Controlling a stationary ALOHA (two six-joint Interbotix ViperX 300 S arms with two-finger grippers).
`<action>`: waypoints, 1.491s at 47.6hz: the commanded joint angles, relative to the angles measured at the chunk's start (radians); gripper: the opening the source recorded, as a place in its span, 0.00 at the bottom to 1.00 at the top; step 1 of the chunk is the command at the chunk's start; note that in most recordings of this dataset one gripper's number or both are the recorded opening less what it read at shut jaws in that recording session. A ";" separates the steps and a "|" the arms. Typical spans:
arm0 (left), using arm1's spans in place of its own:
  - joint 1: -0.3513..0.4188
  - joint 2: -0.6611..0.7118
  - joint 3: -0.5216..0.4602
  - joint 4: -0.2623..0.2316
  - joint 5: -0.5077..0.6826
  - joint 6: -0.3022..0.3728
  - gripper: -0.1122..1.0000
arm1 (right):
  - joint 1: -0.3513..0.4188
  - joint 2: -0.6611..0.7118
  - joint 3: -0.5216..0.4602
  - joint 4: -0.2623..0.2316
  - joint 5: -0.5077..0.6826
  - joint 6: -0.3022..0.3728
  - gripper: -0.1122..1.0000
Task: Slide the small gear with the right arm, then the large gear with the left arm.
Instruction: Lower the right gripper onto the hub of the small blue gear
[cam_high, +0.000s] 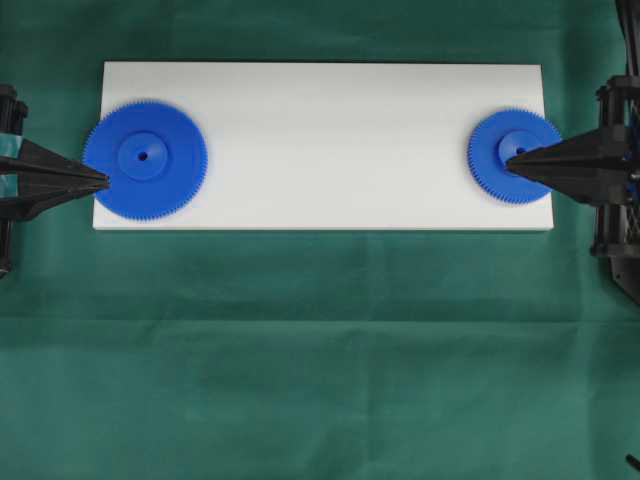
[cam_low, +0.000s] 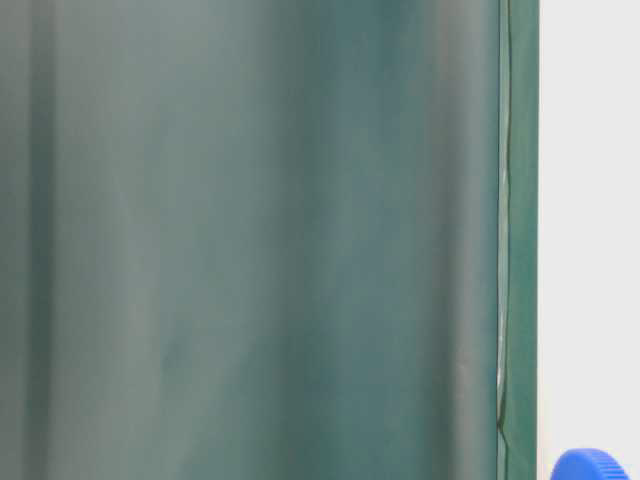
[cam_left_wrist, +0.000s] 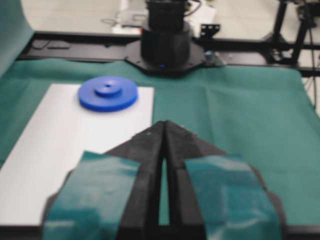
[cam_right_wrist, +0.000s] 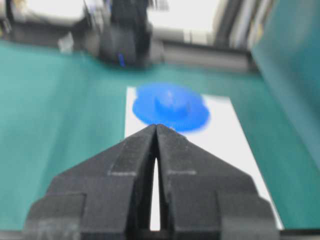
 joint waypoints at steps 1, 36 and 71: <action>0.002 0.005 -0.005 -0.003 -0.009 0.000 0.10 | -0.040 0.002 -0.038 0.000 0.106 0.020 0.55; 0.061 0.005 -0.011 -0.003 -0.005 0.000 0.10 | -0.172 0.005 -0.106 -0.069 0.546 0.149 0.55; 0.069 0.011 0.002 -0.003 -0.009 -0.002 0.10 | -0.334 0.336 -0.044 -0.092 0.515 0.176 0.55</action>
